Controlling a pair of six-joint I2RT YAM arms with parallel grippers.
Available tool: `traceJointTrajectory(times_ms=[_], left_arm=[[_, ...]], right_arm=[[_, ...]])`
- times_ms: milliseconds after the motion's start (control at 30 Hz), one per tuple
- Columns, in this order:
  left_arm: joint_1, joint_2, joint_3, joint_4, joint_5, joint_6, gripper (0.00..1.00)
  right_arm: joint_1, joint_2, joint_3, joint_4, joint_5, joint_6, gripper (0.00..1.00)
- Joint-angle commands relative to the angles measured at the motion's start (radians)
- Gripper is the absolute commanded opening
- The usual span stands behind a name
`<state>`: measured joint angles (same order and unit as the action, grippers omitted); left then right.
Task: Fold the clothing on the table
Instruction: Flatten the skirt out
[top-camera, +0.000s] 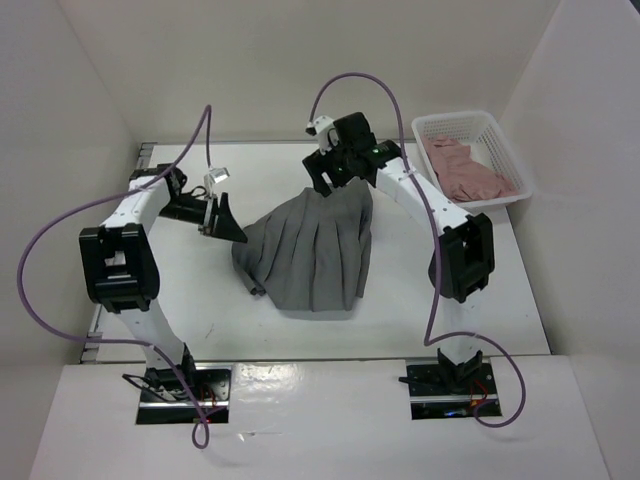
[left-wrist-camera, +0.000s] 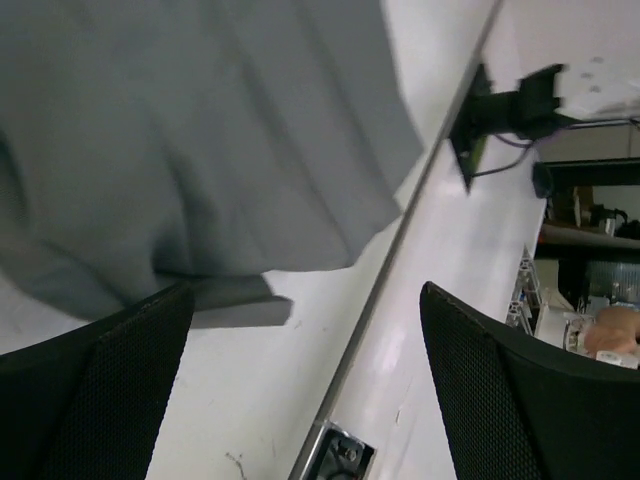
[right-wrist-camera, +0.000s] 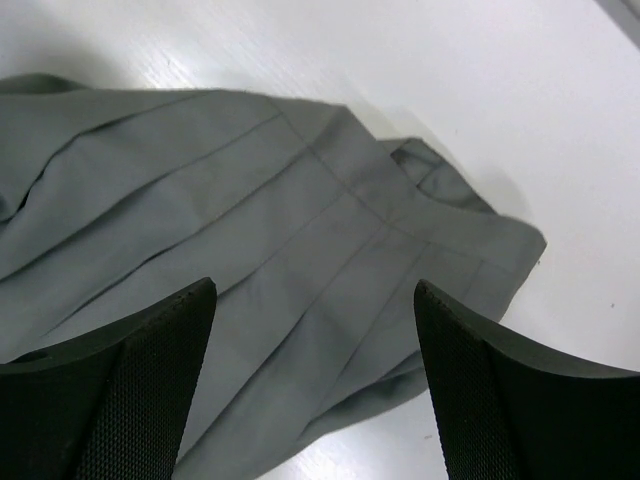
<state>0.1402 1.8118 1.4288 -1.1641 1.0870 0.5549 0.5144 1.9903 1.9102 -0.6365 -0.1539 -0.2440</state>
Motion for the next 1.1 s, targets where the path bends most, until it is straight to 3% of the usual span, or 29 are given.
traceJointTrajectory(times_ms=[0,100,200,533,1067], left_arm=[[-0.033,0.023,0.025,0.200,-0.176,-0.240,0.99],[-0.082,-0.006,0.036,0.387,-0.371,-0.400,0.99],[-0.142,-0.020,0.093,0.446,-0.536,-0.484,0.99],[-0.243,0.251,0.272,0.437,-0.521,-0.547,0.99],[-0.333,0.418,0.352,0.437,-0.524,-0.547,0.99]], right_arm=[[-0.001,-0.116,-0.069,0.067,0.013,0.002,0.84],[-0.039,-0.174,-0.125,0.076,-0.006,0.002,0.84],[-0.065,-0.215,-0.183,0.086,-0.015,-0.008,0.84],[-0.140,-0.278,-0.327,0.106,-0.015,-0.008,0.84],[-0.200,-0.168,-0.364,0.156,-0.015,-0.017,0.84]])
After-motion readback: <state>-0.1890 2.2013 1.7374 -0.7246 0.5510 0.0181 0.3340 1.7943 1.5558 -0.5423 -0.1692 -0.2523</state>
